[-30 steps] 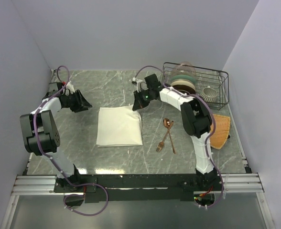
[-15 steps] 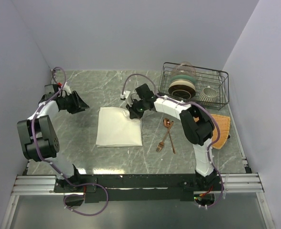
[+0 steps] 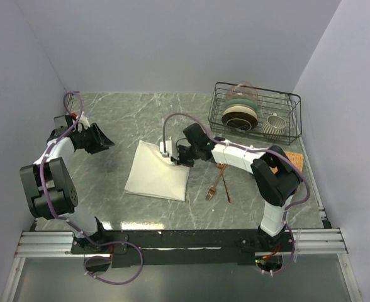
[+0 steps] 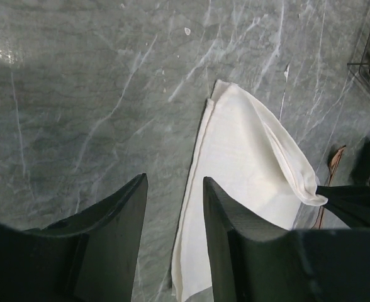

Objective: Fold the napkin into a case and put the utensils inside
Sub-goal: Fold the lower triangle-folded napkin at the center of the board.

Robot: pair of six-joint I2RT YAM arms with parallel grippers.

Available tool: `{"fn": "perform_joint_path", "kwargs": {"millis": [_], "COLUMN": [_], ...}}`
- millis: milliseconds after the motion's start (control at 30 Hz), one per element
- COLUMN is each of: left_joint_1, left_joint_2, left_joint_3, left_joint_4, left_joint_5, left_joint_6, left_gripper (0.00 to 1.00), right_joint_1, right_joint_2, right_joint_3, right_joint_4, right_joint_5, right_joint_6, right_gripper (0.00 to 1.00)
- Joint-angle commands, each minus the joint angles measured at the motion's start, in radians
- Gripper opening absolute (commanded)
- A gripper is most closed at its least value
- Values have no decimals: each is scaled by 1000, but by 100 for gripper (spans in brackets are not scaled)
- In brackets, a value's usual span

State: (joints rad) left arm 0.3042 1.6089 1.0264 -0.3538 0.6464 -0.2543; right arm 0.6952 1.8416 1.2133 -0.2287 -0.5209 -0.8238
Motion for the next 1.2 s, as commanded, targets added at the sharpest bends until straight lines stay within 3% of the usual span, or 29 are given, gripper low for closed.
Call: {"fn": "perform_joint_path", "kwargs": {"millis": [0,333,600,833,1167], "left_joint_1": [6,1,-103,-269,-379], "left_joint_2": [-63,-130,-126,-67,89], "left_joint_3": [-8,-20,63,156,254], "left_joint_4": [13,0,-47,-74,-165], "left_joint_5": [10,79,75,59,38], "left_joint_6": [27,139,308,404,526], "left_gripper": [47,42,41,50,59], "right_joint_1": [33,89,98,98,98], "right_joint_2": [-108,-200,-254,-269,-255], "right_joint_3": [-113,-331,-457,-509,-523], "right_joint_4": [101,251,282,299,354], "right_joint_5": [-28,-45,-85,-84,-68], "right_joint_6": [-207,-547,-832,-900,-882], "right_gripper": [0,0,0,0,0]}}
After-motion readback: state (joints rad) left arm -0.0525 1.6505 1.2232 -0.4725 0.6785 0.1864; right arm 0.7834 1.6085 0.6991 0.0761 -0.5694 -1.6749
